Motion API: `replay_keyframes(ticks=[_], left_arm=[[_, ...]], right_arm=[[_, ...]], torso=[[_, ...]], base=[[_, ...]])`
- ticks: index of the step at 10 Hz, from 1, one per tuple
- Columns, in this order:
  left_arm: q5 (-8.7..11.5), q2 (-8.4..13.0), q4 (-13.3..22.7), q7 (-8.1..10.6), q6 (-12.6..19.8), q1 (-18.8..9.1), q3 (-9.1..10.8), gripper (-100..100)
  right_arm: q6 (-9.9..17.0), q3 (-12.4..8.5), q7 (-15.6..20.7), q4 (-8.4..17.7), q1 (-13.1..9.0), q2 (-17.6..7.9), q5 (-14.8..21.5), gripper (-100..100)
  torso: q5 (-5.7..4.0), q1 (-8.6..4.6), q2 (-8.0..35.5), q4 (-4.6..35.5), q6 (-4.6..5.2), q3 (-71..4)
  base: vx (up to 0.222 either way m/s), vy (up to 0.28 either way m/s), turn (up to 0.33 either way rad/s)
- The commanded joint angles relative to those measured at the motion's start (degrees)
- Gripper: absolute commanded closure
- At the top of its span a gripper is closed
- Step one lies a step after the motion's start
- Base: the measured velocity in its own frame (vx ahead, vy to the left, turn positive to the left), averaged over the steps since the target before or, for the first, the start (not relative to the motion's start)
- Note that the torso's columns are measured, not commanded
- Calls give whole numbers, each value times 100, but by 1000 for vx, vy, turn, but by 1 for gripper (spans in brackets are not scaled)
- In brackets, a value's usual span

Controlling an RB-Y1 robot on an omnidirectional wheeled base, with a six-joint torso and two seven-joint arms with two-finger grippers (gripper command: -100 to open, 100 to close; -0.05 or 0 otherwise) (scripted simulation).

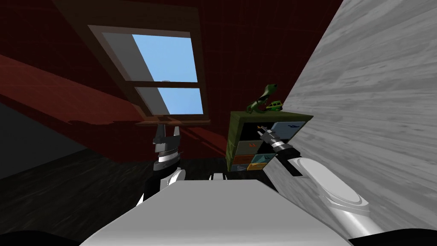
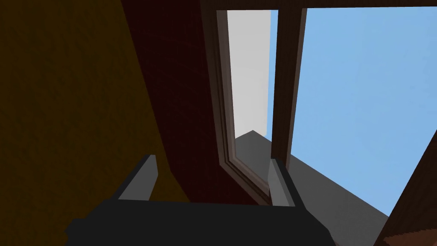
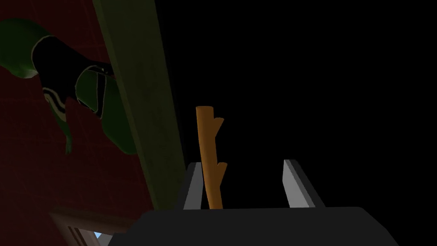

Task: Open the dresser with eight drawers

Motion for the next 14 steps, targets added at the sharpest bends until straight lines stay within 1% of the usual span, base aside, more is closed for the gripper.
replay_keyframes(ticks=[1,4,5,6,7,8,9,10,12,14], left_arm=[[0,0,1,0,0,0,0,0],[0,0,1,0,1,-1,0,0],[0,-1,1,0,1,-1,0,0],[0,0,1,0,0,0,0,0],[0,1,1,0,1,-2,1,0],[0,2,1,0,1,-1,1,0],[0,1,1,0,0,1,1,0],[0,1,0,0,0,2,1,0],[0,0,0,0,0,2,0,0],[0,0,0,0,0,1,0,0]], right_arm=[[-13,-59,-38,-63,7,-66,-37,100],[-74,-91,-127,-105,84,-164,-93,100],[-25,-99,-100,-125,46,-149,-74,100],[-321,-228,-394,161,-228,133,-361,100],[-411,-228,-497,325,-378,225,-527,100],[-411,-228,-655,489,-572,225,-708,100],[-411,-228,-818,678,-779,225,-877,100],[-411,-228,-1007,858,-939,225,-1051,100],[-411,-228,-1371,1065,-939,225,-1081,100],[-411,-228,-1670,1065,-939,225,-1081,100]], torso=[[-32,-8,-36,-39,-5,-9],[-19,-5,-50,-32,-1,-26],[-17,1,-54,-32,-1,-27],[-4,6,-84,-26,-6,-49],[-8,-51,-60,-12,-9,-42],[-23,-77,-33,-2,36,-22],[-14,-58,-44,5,59,-27],[5,-29,-50,12,55,-35],[3,-23,-30,10,47,-21],[-22,-61,-25,-2,43,-15]], base=[[-103,20,-77],[-177,12,-65],[-90,13,-25],[-164,-184,356],[-212,-243,275],[-96,-129,10],[-6,-48,-51],[31,-4,-15],[28,14,6],[3,6,-4]])
